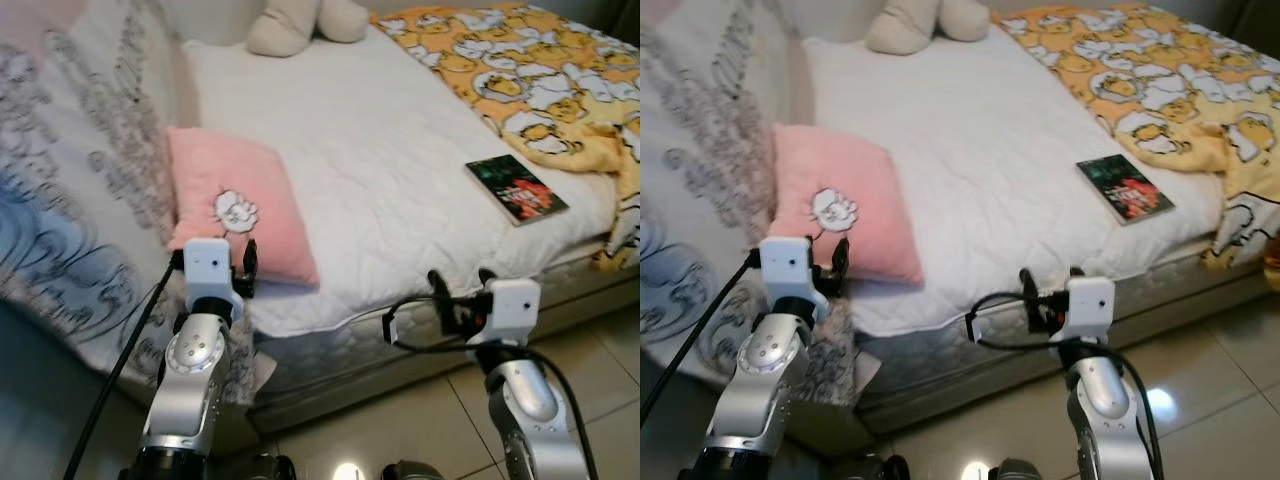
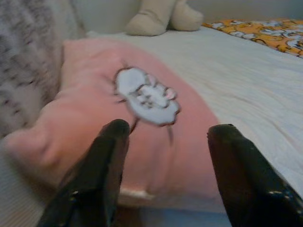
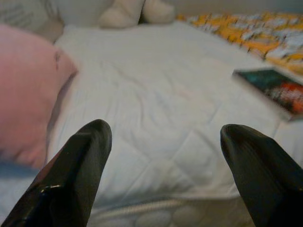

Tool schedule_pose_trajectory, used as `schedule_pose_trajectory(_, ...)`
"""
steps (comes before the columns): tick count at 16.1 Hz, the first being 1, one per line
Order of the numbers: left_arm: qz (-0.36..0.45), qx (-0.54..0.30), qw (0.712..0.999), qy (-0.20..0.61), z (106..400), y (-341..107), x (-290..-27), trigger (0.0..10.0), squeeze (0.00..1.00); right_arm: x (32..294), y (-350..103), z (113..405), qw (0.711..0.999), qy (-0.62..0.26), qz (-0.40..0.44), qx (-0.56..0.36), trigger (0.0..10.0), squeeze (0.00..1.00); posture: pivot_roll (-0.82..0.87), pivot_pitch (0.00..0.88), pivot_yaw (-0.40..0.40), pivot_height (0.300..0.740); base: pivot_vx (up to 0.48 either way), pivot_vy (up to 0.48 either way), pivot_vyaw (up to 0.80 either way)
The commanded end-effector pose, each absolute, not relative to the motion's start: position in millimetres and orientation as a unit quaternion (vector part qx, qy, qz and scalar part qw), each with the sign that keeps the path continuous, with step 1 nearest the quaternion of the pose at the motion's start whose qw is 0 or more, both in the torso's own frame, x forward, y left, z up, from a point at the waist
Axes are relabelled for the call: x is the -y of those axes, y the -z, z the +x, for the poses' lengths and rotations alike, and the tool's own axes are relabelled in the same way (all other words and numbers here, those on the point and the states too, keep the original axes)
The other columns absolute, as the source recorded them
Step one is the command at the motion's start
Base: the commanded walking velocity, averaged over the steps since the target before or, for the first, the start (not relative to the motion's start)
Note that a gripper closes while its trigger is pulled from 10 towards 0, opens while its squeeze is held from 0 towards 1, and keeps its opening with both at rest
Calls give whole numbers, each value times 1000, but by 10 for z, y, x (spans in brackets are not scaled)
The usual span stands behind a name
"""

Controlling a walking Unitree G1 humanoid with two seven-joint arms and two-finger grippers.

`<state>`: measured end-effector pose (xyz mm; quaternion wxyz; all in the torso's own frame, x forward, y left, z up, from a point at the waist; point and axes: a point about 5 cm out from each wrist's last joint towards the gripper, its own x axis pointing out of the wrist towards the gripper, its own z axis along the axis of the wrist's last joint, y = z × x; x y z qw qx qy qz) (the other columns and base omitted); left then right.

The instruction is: Clean up the room

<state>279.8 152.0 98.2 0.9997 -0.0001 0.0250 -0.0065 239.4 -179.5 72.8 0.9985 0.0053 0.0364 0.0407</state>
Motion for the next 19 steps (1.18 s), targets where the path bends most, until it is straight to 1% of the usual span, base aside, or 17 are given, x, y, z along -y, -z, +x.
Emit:
schedule_pose_trajectory(1,-10,-25,1000,13,2782,-994,-1523,10000,1000,1806,-725,2434,998,-41,0,-38,10000,1000,-140,0,59,740,0,-480,0)
schedule_pose_trajectory(2,2,-22,999,23,2776,-997,-1484,10000,1000,1795,-709,2450,998,-47,-4,-42,10000,1000,-136,0,55,740,0,-480,0)
schedule_pose_trajectory(3,9,-23,999,28,2768,-986,-1435,10000,0,1790,-689,2482,997,-54,-18,-47,10000,1000,-136,0,53,740,0,-472,0)
schedule_pose_trajectory(6,7,-36,999,14,2765,-930,-1464,10000,0,1799,-693,2523,997,-59,-27,-44,10000,1000,-135,0,45,740,0,-470,660)
schedule_pose_trajectory(10,12,-45,999,9,2791,-898,-1500,10000,0,1746,-662,2512,996,-76,-28,-44,10000,1000,-138,0,47,740,0,-465,617)
schedule_pose_trajectory(12,34,-36,998,27,2919,-927,-1496,10000,0,1724,-668,2509,996,-71,-45,-29,10000,1000,-150,0,58,740,0,-442,300)
schedule_pose_trajectory(13,31,-31,999,29,2952,-938,-1504,10000,0,1735,-673,2517,997,-63,-42,-27,10000,0,-158,0,62,740,0,-442,0)
schedule_pose_trajectory(17,-4,-13,998,58,2992,-968,-1448,10000,0,1763,-742,2539,998,-50,-41,-2,10000,0,-181,0,72,740,0,-434,0)
schedule_pose_trajectory(19,-8,-5,997,75,3018,-992,-1374,10000,0,1747,-708,2553,998,-48,-48,-16,10000,0,-194,0,80,740,0,0,-275)
